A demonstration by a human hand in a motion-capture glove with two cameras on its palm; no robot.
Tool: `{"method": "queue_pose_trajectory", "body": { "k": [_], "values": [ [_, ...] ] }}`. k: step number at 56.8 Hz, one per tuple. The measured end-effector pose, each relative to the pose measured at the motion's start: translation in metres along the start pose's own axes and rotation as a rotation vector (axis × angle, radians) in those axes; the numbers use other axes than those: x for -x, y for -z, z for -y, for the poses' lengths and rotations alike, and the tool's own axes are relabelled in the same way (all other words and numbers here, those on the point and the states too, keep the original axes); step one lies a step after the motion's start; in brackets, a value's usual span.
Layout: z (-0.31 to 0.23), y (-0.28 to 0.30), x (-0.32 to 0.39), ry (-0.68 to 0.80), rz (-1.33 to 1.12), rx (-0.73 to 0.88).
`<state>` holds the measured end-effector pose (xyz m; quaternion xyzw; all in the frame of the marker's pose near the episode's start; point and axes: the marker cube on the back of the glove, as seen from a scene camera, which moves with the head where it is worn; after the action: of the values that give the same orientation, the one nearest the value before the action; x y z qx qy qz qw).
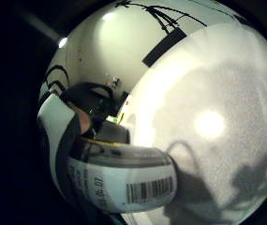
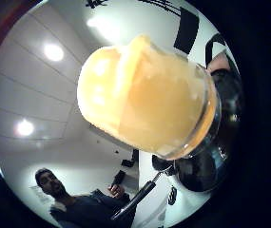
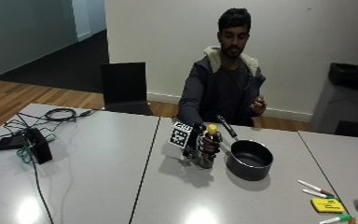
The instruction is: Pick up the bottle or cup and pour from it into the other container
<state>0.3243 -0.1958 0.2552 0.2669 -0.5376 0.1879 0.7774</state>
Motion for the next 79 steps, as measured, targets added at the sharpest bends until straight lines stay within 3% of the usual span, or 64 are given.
{"method": "queue_pose_trajectory", "body": {
  "k": [2,9,16,24,30,37,41,44,47,60,65,70,79],
  "values": [
    [-0.002,0.002,0.002,0.059,0.009,0.016],
    [0.005,0.011,0.036,-0.059,0.034,-0.002],
    [0.003,0.03,0.06,0.131,0.013,0.081],
    [0.02,0.042,0.109,0.049,-0.017,-0.045],
    [-0.001,0.064,0.136,0.085,-0.068,0.201],
    [0.006,0.064,0.166,0.11,-0.128,0.142],
    [0.024,0.055,0.184,0.135,-0.158,-0.007],
    [0.019,0.055,0.196,0.131,-0.189,0.034],
    [0.013,0.055,0.209,0.107,-0.229,0.091],
    [0.015,0.038,0.236,0.273,-0.589,0.116],
    [0.008,0.026,0.244,0.147,-0.746,0.157],
    [0.007,0.017,0.242,0.283,-0.823,0.206],
    [0.008,-0.007,0.242,0.36,-1.027,0.267]
  ]
}}
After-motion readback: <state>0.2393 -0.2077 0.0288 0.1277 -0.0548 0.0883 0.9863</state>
